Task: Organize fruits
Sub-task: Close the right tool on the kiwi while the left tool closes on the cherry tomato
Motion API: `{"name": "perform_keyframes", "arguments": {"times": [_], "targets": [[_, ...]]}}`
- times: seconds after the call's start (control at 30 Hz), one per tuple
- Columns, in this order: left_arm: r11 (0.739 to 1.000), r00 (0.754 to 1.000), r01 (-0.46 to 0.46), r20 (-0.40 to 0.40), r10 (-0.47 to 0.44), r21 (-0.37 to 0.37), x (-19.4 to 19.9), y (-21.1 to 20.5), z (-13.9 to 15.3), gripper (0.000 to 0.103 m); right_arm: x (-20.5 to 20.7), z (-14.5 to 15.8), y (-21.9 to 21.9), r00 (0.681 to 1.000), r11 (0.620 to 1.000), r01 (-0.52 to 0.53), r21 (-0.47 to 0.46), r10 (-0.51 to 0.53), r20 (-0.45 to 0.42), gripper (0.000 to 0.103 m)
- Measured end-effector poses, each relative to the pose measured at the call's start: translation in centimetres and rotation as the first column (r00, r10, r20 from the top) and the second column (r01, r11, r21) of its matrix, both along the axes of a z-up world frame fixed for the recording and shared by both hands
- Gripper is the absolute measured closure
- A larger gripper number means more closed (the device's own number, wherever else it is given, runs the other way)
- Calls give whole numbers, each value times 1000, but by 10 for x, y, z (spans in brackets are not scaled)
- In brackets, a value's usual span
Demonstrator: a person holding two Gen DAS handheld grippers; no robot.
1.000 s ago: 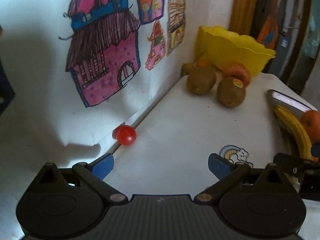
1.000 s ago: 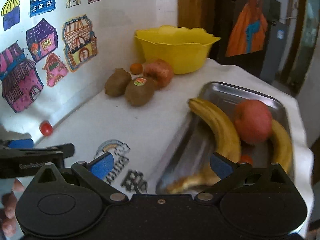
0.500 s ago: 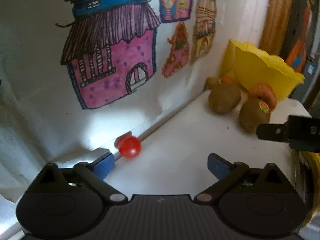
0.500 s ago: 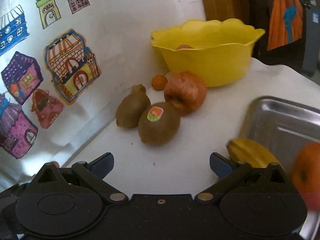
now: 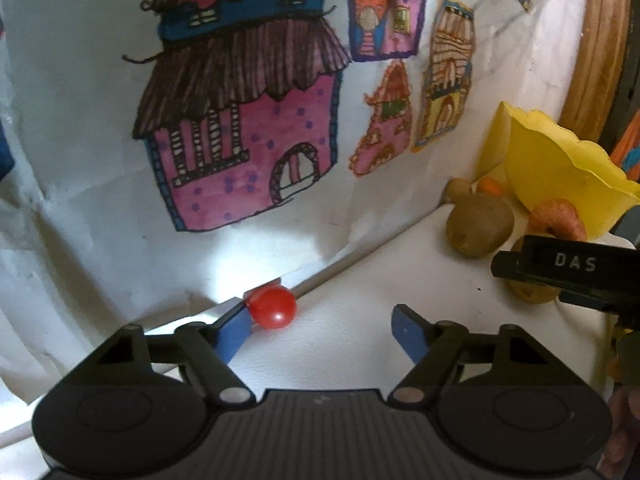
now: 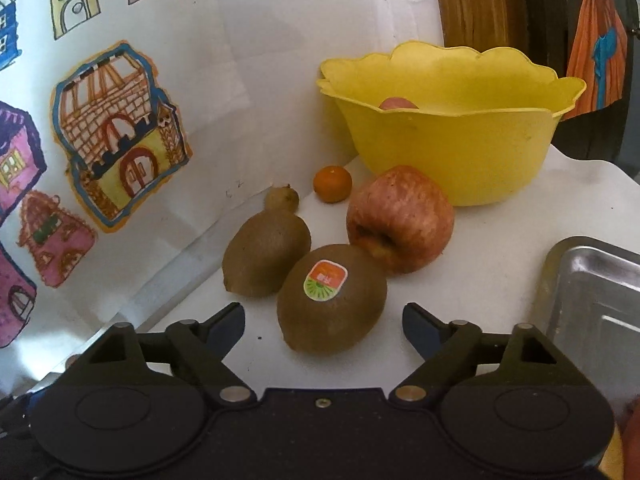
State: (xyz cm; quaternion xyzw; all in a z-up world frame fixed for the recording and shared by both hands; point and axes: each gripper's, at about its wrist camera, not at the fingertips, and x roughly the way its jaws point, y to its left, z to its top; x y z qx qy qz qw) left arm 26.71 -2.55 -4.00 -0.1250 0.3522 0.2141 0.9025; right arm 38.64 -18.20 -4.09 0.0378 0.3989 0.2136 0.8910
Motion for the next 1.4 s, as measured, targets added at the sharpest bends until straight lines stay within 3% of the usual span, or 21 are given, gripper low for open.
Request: {"name": "perform_keyframes", "arguments": {"times": [0.2, 0.27, 0.37, 0.43, 0.67, 0.77, 1.1, 1.4], "targets": [[999, 999, -34, -7, 34, 12, 0, -1, 2, 32, 0, -8, 8, 999, 1000, 21, -3, -21, 25, 31], [999, 999, -48, -15, 49, 20, 0, -2, 3, 36, -3, -8, 8, 999, 999, 39, -15, -39, 38, 43], [997, 997, -77, -28, 78, 26, 3, -2, 3, 43, -6, -8, 8, 998, 999, 51, -14, -51, 47, 44], [996, 996, -84, -30, 85, 30, 7, -1, 3, 61, -11, -8, 8, 998, 999, 45, -10, -45, 49, 44], [993, 992, -112, -49, 114, 37, 14, -3, 4, 61, -35, -7, 19, 998, 999, -45, 3, 44, 51, 44], [994, 993, -104, -44, 105, 30, 16, -4, 2, 57, -41, -6, 22, 997, 998, -66, 5, 66, 51, 44], [998, 998, -61, -26, 62, 8, 31, -14, 2, 57, -52, -1, -10, 1000, 1000, 1, 14, -1, 25, 44], [993, 993, -113, -41, 114, 34, 56, -17, -5, 57, -53, -2, -21, 999, 999, -29, 44, 27, 29, 44]]}}
